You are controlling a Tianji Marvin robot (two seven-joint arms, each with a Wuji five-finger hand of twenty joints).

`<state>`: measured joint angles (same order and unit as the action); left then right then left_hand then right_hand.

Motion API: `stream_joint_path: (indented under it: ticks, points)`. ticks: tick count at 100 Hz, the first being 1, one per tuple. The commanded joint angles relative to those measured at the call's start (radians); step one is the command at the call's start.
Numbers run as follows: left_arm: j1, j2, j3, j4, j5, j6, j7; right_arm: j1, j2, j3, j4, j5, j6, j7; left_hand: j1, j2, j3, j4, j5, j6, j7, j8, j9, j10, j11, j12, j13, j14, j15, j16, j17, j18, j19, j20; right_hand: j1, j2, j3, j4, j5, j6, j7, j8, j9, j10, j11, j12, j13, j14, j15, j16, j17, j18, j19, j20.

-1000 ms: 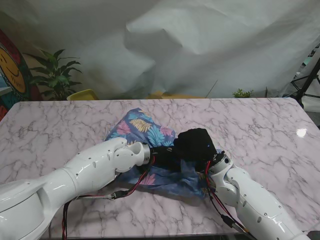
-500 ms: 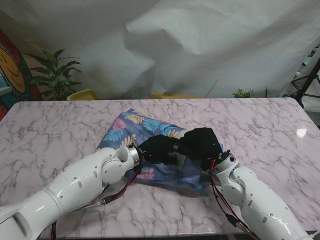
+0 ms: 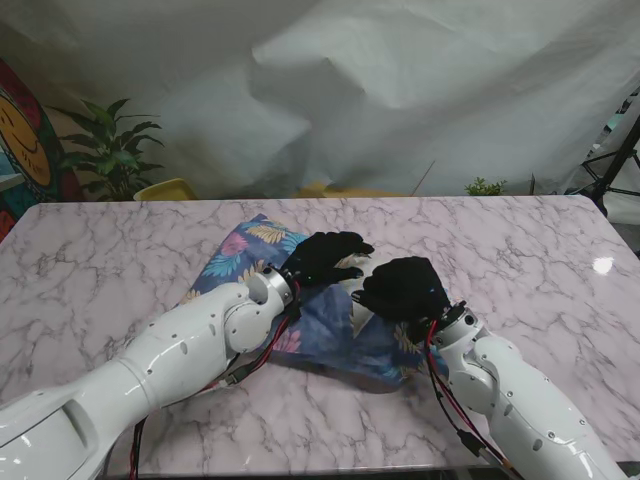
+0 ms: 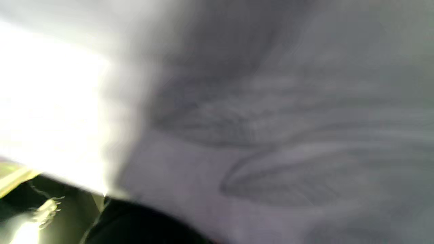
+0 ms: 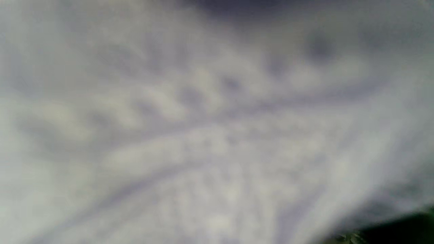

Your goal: Put a pillowcase on a pillow

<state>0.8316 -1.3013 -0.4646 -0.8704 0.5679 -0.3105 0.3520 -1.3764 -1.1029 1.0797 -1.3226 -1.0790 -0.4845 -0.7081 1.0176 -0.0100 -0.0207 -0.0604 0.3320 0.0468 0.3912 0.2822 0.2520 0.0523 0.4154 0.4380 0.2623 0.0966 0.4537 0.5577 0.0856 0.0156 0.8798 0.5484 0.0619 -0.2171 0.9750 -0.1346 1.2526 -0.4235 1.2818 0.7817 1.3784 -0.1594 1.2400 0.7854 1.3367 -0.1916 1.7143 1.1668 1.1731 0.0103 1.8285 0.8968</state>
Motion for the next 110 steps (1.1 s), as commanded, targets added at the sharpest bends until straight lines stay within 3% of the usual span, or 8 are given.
stream_joint_path:
  ticks: [1,21,34,44,67,90,100,110]
  points:
    - [-0.056,-0.048,0.007,0.041,-0.009,-0.019,-0.021,-0.006,0.004,-0.001,-0.007,-0.007,0.001,0.002,0.046,0.045,0.015,0.030,-0.048,0.012,-0.029,-0.017,-0.046,0.003,-0.024,-0.018,-0.041,0.009,-0.027,-0.008,-0.028,-0.001,-0.040,-0.019,-0.050,-0.009,0.028,-0.001,0.043,-0.031,0.031,-0.002,0.074,0.118,0.187,0.043,-0.010,-0.161,0.062,0.027,0.053,-0.054,0.266,0.023]
    - [-0.132,-0.123,0.094,0.175,-0.073,-0.082,-0.076,0.000,0.004,-0.007,-0.003,-0.013,0.009,-0.007,0.203,0.065,0.010,0.019,-0.104,-0.001,-0.106,-0.047,-0.062,-0.033,-0.167,-0.070,-0.130,-0.003,-0.090,-0.061,-0.095,-0.003,-0.157,-0.077,-0.045,-0.012,0.029,0.000,0.045,-0.031,0.032,-0.002,0.073,0.117,0.190,0.044,-0.010,-0.161,0.062,0.029,0.053,-0.054,0.266,0.026]
    - [-0.137,-0.138,0.134,0.213,-0.070,-0.155,-0.097,0.013,0.005,-0.010,0.008,-0.018,0.024,-0.021,0.273,0.055,0.021,0.016,-0.100,-0.011,-0.112,-0.052,-0.068,-0.033,-0.186,-0.066,-0.142,-0.007,-0.092,-0.066,-0.103,-0.007,-0.173,-0.084,-0.042,-0.014,0.029,0.001,0.046,-0.032,0.032,-0.002,0.073,0.116,0.192,0.044,-0.010,-0.161,0.062,0.030,0.054,-0.055,0.266,0.027]
    - [-0.129,-0.127,0.156,0.209,-0.053,-0.200,-0.113,0.029,0.010,-0.012,0.024,-0.030,0.042,-0.020,0.273,0.047,0.033,0.014,-0.093,-0.009,-0.109,-0.053,-0.069,-0.034,-0.194,-0.063,-0.143,-0.013,-0.090,-0.066,-0.099,-0.013,-0.177,-0.086,-0.038,-0.019,0.028,0.002,0.046,-0.033,0.032,-0.002,0.074,0.115,0.193,0.045,-0.010,-0.161,0.062,0.030,0.054,-0.055,0.266,0.028]
    - [-0.093,-0.068,0.164,0.145,-0.032,-0.222,-0.179,0.059,0.021,0.001,0.074,-0.038,0.065,0.012,0.267,0.059,0.006,0.009,-0.096,0.001,-0.103,-0.052,-0.070,-0.025,-0.196,-0.053,-0.101,-0.016,-0.072,-0.060,-0.075,-0.009,-0.159,-0.078,-0.029,-0.030,0.032,0.005,0.051,-0.034,0.033,-0.002,0.073,0.113,0.197,0.046,-0.010,-0.162,0.062,0.031,0.054,-0.057,0.266,0.030]
    - [-0.061,-0.028,0.144,0.108,-0.033,-0.190,-0.218,0.043,0.033,0.041,0.065,-0.057,0.084,0.051,0.255,0.066,-0.003,0.014,-0.084,0.005,-0.081,-0.040,-0.073,0.021,-0.191,-0.032,-0.051,0.037,-0.061,-0.049,-0.047,0.014,-0.122,-0.062,-0.024,-0.040,0.033,0.008,0.054,-0.035,0.032,-0.003,0.073,0.112,0.200,0.047,-0.010,-0.163,0.062,0.033,0.055,-0.058,0.266,0.032]
    - [-0.036,-0.019,0.117,0.100,-0.081,-0.204,-0.250,0.039,0.035,0.054,0.066,-0.065,0.098,0.047,0.266,0.068,0.002,0.016,-0.073,0.013,-0.062,-0.028,-0.064,0.028,-0.163,-0.013,-0.005,0.059,-0.059,-0.048,-0.025,0.024,-0.104,-0.055,-0.021,-0.044,0.034,0.009,0.055,-0.035,0.032,-0.003,0.073,0.111,0.201,0.047,-0.010,-0.164,0.062,0.033,0.055,-0.059,0.266,0.032]
    - [-0.028,-0.021,0.126,0.108,-0.078,-0.236,-0.246,0.041,0.038,0.058,0.060,-0.081,0.119,0.033,0.273,0.060,0.011,0.018,-0.045,0.028,-0.024,-0.008,-0.053,0.031,-0.073,0.016,0.048,0.047,-0.040,-0.034,0.009,0.011,-0.070,-0.048,-0.019,-0.046,0.034,0.010,0.056,-0.035,0.032,-0.003,0.073,0.111,0.201,0.048,-0.010,-0.164,0.062,0.033,0.055,-0.060,0.266,0.032]
